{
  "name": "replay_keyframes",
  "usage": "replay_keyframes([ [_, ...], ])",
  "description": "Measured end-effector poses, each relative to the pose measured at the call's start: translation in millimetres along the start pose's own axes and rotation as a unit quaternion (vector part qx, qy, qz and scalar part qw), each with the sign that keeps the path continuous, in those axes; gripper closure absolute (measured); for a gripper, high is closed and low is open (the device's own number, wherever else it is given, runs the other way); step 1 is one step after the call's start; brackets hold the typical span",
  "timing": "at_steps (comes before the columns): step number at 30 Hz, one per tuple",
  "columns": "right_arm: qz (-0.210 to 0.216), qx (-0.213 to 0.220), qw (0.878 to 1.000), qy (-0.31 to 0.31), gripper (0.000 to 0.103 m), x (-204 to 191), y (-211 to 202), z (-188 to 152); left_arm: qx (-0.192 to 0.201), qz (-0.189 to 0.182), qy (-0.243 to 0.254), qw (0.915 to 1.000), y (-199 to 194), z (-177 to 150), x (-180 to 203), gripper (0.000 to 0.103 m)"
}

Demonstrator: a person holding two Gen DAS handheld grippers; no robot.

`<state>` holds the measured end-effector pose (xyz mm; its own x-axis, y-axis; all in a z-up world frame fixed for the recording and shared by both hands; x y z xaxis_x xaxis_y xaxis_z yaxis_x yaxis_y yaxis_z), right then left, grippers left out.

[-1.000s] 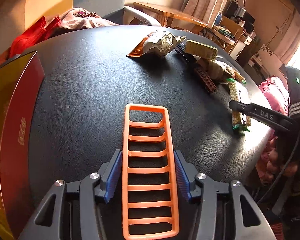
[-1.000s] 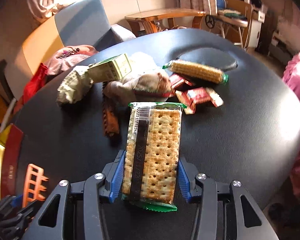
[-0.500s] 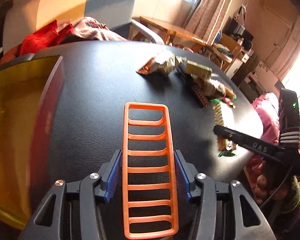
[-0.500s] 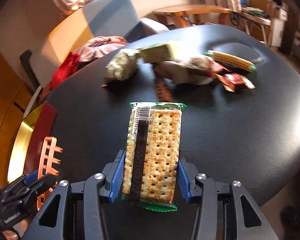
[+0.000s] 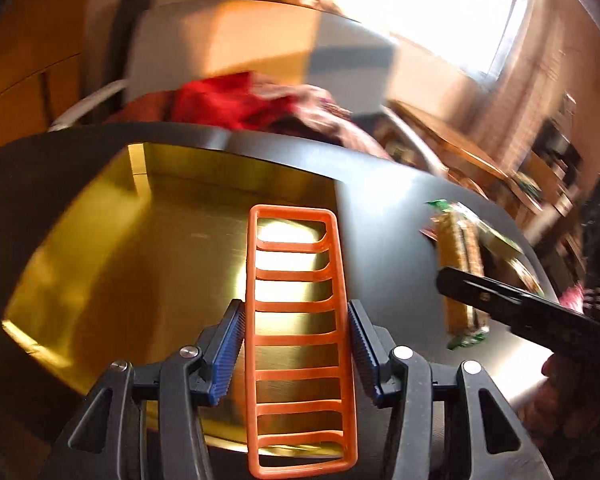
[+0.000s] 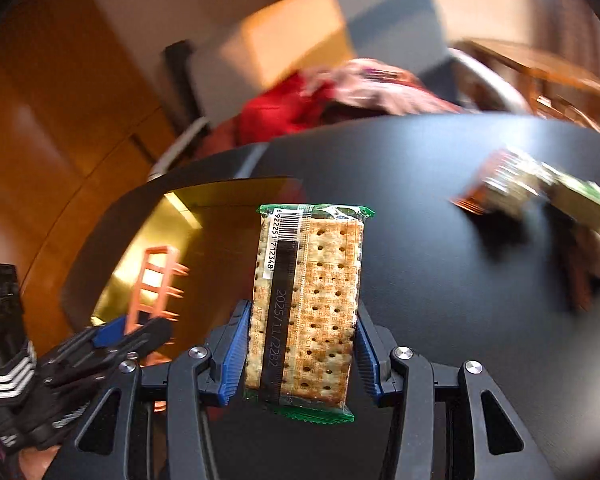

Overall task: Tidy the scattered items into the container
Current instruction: 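Carry rack and cracker packet into the gold box and release both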

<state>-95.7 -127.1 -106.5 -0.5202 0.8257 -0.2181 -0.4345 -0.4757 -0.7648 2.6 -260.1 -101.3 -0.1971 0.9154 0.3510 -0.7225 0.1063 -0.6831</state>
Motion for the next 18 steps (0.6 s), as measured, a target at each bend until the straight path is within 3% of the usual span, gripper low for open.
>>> replay_keyframes([
  [4, 0.026, -0.011, 0.999, -0.037, 0.054, -53, 24, 16, 0.005, 0.040, -0.024, 0.9989, -1, 10, -46, 0.052],
  [10, 0.032, -0.059, 0.994, -0.089, 0.054, -101, 70, 15, -0.009, 0.061, -0.061, 0.9962, 13, 12, -89, 0.051],
  [18, 0.036, -0.095, 0.990, -0.098, 0.052, -109, 94, -3, -0.021, 0.073, -0.088, 0.9932, 20, -2, -110, 0.051],
])
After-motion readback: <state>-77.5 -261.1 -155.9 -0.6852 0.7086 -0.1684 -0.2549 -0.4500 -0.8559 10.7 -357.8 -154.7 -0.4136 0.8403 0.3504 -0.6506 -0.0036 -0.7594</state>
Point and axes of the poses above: each gripper's, at about its wrist camera, not at the fingertips, and y roughly the way its jaws point, x to its right, z to its top, the point moved 9 cm from there along y, roughly the way its jaws point, and after that the axes turned 11 degrees about -z, right-handed, at the moved point
